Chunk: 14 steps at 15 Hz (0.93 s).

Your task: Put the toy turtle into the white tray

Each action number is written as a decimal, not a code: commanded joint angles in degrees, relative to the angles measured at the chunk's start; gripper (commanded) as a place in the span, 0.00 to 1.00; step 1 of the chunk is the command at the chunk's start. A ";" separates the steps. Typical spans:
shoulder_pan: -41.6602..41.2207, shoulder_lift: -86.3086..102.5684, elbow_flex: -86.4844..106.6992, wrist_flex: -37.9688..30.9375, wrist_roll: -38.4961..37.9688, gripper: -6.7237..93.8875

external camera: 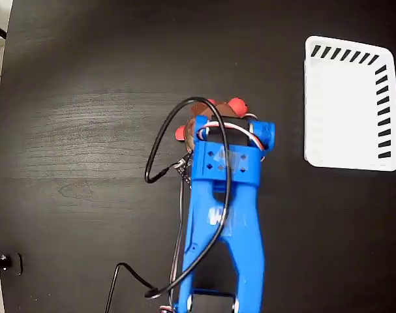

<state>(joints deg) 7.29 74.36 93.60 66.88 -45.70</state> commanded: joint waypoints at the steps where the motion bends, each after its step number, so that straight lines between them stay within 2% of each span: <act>1: 0.09 1.41 0.97 -1.67 -0.97 0.59; 5: 0.18 0.62 0.97 -2.37 -0.97 0.59; 6: 0.18 0.62 0.97 -2.37 -0.97 0.49; 8: 0.18 0.35 0.70 -2.37 -0.88 0.24; 10: 0.44 0.35 0.62 -2.55 -0.62 0.06; 14: 1.23 2.29 0.44 -1.85 2.20 0.06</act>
<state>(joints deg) 7.03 72.77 95.36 63.72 -44.30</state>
